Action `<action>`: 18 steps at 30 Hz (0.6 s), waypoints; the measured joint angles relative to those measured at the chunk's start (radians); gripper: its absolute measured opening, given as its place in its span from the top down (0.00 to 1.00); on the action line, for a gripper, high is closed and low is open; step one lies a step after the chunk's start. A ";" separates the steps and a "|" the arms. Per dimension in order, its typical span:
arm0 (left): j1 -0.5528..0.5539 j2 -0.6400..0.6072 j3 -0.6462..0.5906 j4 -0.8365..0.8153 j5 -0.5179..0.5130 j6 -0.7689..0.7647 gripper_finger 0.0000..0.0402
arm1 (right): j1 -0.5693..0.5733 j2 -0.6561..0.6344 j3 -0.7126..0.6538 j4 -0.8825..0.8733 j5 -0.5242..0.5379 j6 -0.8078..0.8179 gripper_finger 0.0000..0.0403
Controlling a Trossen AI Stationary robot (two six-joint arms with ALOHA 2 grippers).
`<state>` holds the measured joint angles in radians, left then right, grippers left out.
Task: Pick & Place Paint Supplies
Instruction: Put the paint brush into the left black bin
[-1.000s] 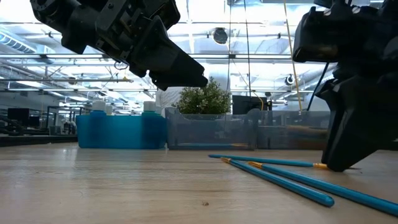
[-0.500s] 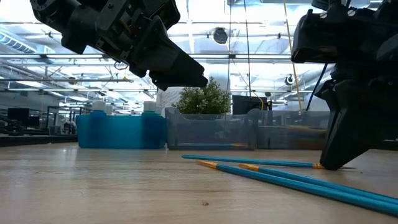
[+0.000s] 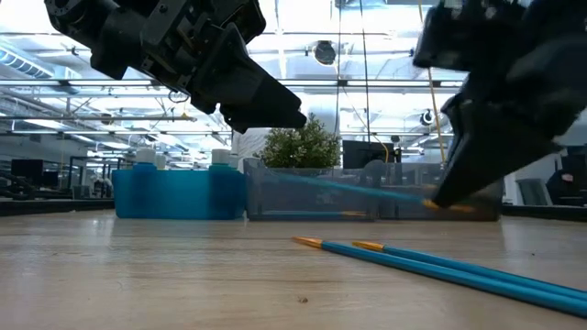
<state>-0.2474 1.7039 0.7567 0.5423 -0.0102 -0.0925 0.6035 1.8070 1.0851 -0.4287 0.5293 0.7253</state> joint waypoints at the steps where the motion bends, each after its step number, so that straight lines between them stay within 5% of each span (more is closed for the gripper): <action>1: 0.000 0.000 0.000 0.000 0.000 0.000 0.54 | 0.001 -0.010 0.001 -0.006 0.001 -0.004 1.00; 18: 0.000 0.000 0.000 0.000 0.000 -0.002 0.54 | -0.036 -0.186 0.000 -0.265 0.003 -0.011 1.00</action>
<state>-0.2474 1.7039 0.7567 0.5426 -0.0105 -0.0948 0.5676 1.6212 1.0852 -0.6937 0.5318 0.7145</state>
